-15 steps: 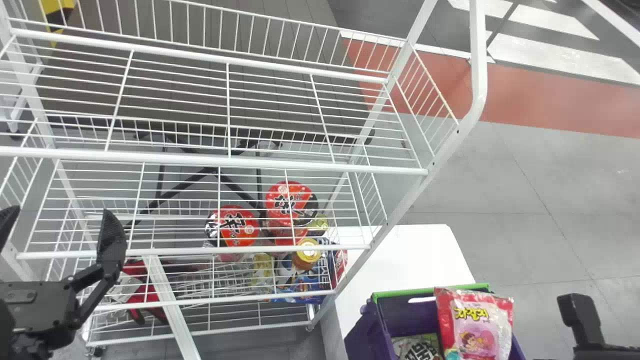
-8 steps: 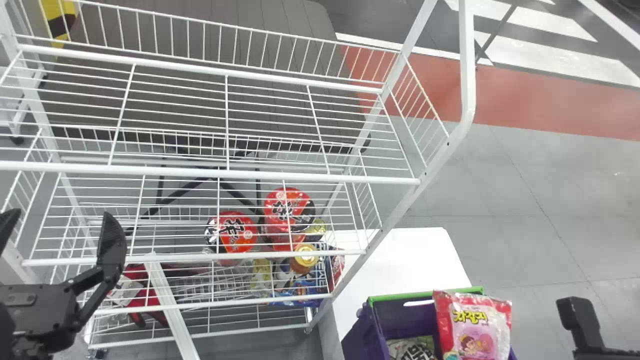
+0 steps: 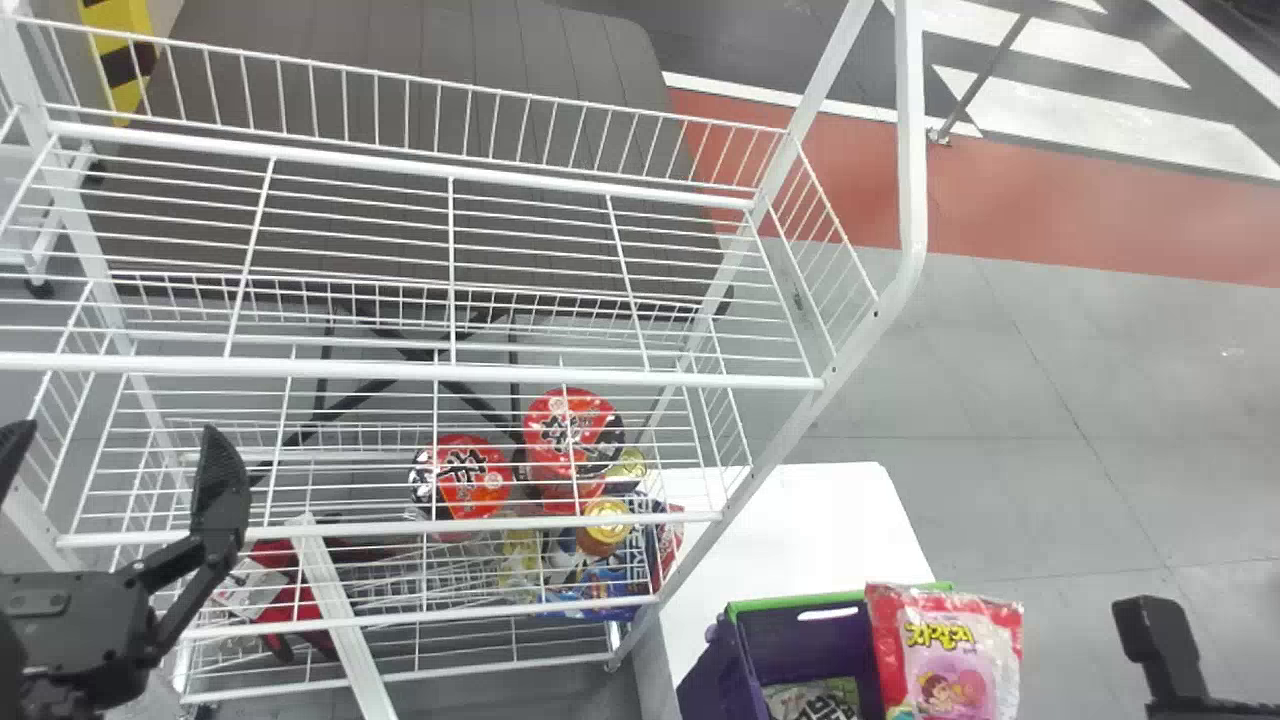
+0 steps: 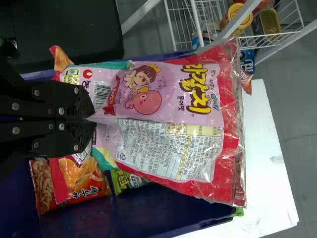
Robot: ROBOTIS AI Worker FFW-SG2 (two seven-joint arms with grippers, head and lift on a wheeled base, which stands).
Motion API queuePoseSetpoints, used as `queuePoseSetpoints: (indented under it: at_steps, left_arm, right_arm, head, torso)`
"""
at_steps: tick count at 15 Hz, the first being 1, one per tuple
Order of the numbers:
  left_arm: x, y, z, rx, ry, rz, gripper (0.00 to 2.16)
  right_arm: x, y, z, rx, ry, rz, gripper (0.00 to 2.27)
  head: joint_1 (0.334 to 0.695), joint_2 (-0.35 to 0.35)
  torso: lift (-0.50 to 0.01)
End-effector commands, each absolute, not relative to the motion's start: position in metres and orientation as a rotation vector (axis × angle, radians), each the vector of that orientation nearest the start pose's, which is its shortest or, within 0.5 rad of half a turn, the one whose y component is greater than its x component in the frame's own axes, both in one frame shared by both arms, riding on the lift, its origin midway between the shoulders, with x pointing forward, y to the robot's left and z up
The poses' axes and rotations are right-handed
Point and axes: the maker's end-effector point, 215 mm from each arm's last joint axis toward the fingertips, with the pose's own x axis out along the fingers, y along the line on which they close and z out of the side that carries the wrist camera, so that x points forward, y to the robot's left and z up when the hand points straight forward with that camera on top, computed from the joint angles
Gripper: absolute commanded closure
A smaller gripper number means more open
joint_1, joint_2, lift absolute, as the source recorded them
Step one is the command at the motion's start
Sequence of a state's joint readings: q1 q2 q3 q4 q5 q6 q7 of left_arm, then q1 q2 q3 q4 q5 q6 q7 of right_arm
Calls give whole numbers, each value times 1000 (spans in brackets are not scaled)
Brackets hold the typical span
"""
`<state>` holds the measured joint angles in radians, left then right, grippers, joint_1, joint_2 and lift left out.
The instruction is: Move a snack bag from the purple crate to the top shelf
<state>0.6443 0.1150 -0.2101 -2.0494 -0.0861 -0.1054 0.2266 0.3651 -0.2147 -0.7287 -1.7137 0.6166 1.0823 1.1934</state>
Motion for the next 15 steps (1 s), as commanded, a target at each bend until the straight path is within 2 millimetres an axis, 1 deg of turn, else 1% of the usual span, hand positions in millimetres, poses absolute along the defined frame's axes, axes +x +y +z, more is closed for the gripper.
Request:
queuePoseSetpoints:
  at_steps: [1, 9, 15]
  left_arm:
    - [387, 168, -364, 64, 52, -21, 113]
    - [386, 168, -363, 66, 48, -21, 113]
    - [386, 167, -362, 65, 47, -23, 113]
  right_arm:
    - [165, -549, -566, 240, 1301, -94, 1298]
    - [165, -548, -566, 244, 1301, -92, 1298]
    - [168, -547, -563, 242, 1293, -88, 1298]
  head:
    - [695, -350]
    - [695, -350]
    - [695, -350]
  torso:
    - [-82]
    - [-50]
    - [-26]
